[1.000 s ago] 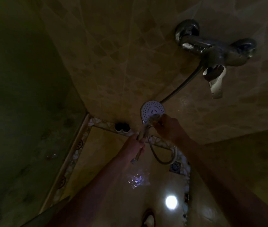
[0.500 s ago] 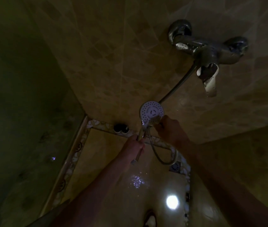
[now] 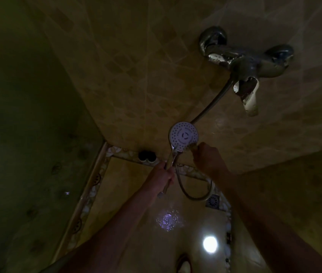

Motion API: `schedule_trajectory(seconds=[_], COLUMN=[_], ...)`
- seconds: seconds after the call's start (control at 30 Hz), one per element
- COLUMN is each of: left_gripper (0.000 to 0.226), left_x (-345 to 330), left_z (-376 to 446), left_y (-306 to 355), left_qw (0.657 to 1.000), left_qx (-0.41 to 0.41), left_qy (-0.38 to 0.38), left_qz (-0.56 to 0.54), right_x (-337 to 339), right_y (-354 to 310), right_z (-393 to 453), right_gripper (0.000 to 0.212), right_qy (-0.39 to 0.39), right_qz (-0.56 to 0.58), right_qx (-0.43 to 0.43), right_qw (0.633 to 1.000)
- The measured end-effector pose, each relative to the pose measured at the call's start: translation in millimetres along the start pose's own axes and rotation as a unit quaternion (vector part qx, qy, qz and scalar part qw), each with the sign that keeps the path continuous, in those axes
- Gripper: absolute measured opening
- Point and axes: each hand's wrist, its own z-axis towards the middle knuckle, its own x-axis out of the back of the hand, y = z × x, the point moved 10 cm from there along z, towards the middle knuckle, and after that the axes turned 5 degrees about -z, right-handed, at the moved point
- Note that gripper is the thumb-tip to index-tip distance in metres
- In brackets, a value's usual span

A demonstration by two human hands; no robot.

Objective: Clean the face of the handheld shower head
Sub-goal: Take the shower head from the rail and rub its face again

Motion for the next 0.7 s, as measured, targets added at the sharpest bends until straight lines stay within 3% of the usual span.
schedule_trajectory(seconds=[0.17, 0.37, 0.7], left_gripper=[0.022, 0.023, 0.022], left_x=[4, 4, 6], left_z=[-3, -7, -10], left_y=[0, -2, 0], left_qw=[1.000, 1.000, 1.000], left_qx=[-0.006, -0.001, -0.017], left_qy=[-0.005, -0.013, -0.018], left_qz=[0.000, -0.006, -0.011], right_x=[5, 32, 2], right_y=[-28, -17, -15], right_z=[-4, 2, -7], right_gripper=[0.033, 0.030, 0.031], right_qy=[0.005, 0.055, 0.018], right_qz=[-0.014, 0.039, 0.060], right_qx=[0.063, 0.043, 0.064], right_qw=[0.998, 0.997, 0.996])
